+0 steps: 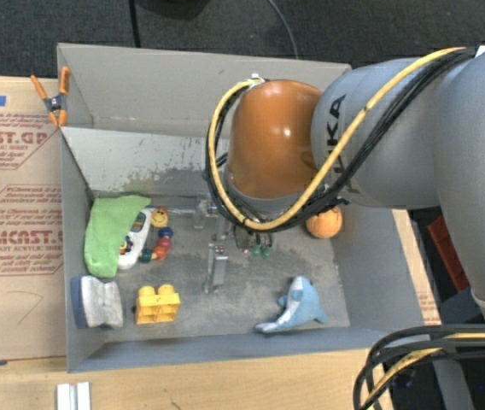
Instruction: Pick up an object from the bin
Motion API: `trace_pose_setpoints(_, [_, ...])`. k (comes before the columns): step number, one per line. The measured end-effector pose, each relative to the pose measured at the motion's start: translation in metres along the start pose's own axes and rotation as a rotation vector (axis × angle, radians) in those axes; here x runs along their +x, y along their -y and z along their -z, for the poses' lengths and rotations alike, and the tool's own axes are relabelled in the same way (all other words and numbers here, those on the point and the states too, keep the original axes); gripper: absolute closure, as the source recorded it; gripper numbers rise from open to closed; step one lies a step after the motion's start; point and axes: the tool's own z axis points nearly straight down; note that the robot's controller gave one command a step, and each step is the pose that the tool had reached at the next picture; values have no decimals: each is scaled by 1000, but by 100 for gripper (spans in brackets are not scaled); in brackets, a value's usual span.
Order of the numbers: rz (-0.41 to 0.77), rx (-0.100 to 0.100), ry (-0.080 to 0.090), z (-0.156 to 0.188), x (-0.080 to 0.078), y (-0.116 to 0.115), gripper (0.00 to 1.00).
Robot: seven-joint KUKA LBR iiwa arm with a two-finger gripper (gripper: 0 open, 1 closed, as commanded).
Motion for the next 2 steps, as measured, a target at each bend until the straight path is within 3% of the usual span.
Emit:
trace_pose_setpoints(1, [96, 1, 1, -45, 16, -24, 0])
trace_pose_setpoints(2, [192, 1, -6, -44, 30, -42, 0])
